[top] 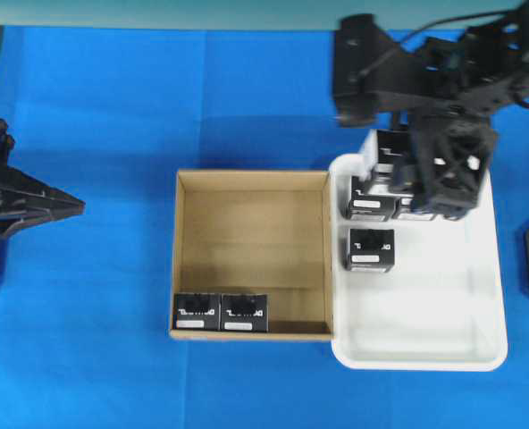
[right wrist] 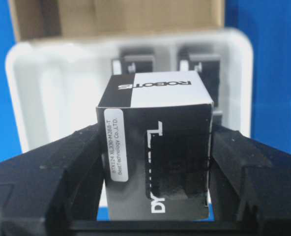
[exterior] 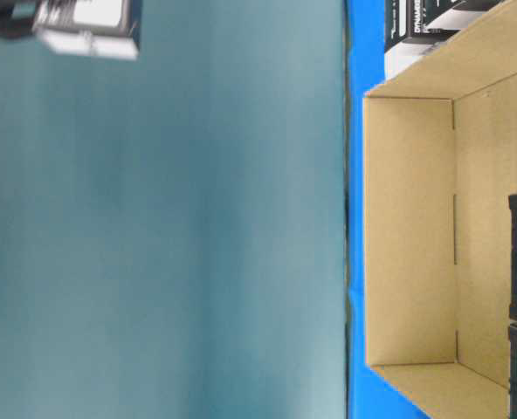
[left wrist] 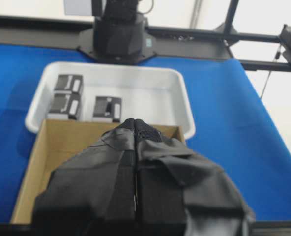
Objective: Pick the box from inside the cardboard box.
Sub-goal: 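Lower the package into the white tray beside the other packages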
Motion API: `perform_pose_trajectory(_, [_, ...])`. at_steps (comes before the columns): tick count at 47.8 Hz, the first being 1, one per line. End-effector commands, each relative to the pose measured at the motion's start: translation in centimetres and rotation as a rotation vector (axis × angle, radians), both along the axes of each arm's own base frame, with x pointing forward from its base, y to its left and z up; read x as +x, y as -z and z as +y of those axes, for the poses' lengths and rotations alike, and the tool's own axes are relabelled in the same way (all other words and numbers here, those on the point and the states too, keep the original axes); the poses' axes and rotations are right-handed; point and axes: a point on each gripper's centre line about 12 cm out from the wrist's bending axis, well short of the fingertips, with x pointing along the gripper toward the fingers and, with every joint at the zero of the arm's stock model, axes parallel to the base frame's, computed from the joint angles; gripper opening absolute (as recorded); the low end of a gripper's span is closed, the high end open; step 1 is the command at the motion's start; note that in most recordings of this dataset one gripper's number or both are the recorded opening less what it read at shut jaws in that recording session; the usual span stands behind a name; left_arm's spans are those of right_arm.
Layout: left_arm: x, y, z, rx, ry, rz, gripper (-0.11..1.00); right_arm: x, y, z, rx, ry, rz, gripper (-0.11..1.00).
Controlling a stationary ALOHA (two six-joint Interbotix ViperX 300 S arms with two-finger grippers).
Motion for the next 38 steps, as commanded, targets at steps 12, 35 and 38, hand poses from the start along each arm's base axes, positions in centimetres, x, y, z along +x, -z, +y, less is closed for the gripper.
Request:
perform_pose_trajectory(12, [0.2,-1.2,0.1,0.001,-0.004,-0.029,-0.07,-3.8,3.6,0.4,0.003,0.033,-0.01,0.61])
perform_pose_trajectory(35, [0.0,-1.4,0.1,0.0,-0.006,-0.037,-0.07,-6.1,12.4,2.0,0.02,0.005,0.101,0.61])
perform_pose_trajectory(38, [0.1,-1.3,0.1,0.002,-0.004,-0.035,-0.07,-6.1,13.2,2.2,0.016,0.002,0.089,0.61])
